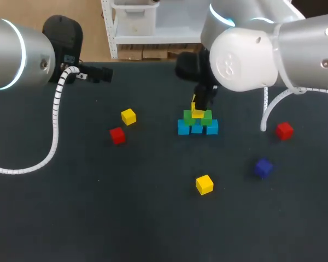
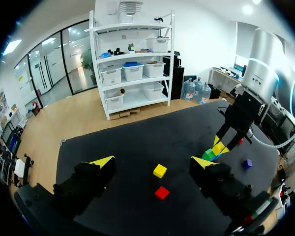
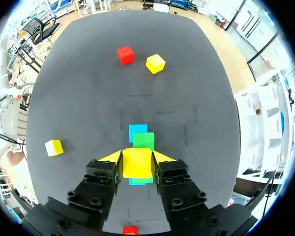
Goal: Place the blue cubes, place green cubes on the blue cubes, place the yellow cubes on the green cubes, then place the red cubes on the yellow cubes, and place purple cube on the red cubes.
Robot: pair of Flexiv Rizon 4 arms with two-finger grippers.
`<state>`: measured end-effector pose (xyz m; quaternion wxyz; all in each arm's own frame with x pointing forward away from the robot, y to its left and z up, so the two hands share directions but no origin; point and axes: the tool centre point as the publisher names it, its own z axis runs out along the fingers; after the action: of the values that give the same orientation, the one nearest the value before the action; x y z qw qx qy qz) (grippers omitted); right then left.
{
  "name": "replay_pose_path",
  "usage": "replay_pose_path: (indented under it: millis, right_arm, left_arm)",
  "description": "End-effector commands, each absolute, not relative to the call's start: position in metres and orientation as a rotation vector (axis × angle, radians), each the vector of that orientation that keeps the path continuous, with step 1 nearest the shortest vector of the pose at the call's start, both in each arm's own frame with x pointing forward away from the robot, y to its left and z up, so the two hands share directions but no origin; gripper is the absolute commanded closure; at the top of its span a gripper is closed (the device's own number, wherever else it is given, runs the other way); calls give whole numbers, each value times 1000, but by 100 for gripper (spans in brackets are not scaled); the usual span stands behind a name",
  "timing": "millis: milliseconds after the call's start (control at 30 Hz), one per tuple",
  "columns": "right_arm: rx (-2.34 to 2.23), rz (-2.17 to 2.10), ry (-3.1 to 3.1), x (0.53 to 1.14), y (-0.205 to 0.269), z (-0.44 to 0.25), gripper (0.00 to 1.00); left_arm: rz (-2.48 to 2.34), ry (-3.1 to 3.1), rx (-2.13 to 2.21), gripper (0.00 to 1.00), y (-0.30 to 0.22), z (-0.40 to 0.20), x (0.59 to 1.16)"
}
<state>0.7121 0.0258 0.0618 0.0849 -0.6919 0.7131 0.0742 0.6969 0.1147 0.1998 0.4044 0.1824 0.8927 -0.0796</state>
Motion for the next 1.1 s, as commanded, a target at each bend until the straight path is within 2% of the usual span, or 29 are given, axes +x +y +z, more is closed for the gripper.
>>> replay_pose_path:
  millis: [33, 300, 500, 600, 700, 833, 867, 933, 1000, 1100]
  right_arm:
    - [-2064, 228, 2130, 715, 25, 60, 100]
    - [-2053, 233, 2134, 717, 25, 59, 100]
    - [-2050, 225, 2138, 718, 26, 58, 89]
    - [-2048, 218, 2141, 718, 26, 57, 73]
    - [-2047, 213, 2143, 719, 25, 56, 69]
    - [-2046, 199, 2144, 719, 25, 55, 53]
    - [-2047, 198, 2144, 719, 25, 55, 45]
    - [-2047, 194, 2143, 719, 25, 55, 15]
    - [-2048, 192, 2142, 719, 25, 55, 0]
    - [-2046, 190, 2139, 719, 25, 56, 0]
  left_arm:
    - [-204, 2254, 462, 0, 116, 200, 697]
    - [-204, 2254, 462, 0, 116, 200, 697]
    - [-204, 2254, 462, 0, 116, 200, 697]
    - [-204, 2254, 462, 0, 116, 200, 697]
    - [-204, 2254, 462, 0, 116, 200, 697]
    - [-204, 2254, 462, 0, 116, 200, 697]
    - [-204, 2254, 462, 0, 116, 200, 697]
    - [-204, 2254, 462, 0, 116, 200, 697]
    - [-204, 2254, 462, 0, 116, 200, 697]
    - [-204, 2254, 462, 0, 116, 200, 697]
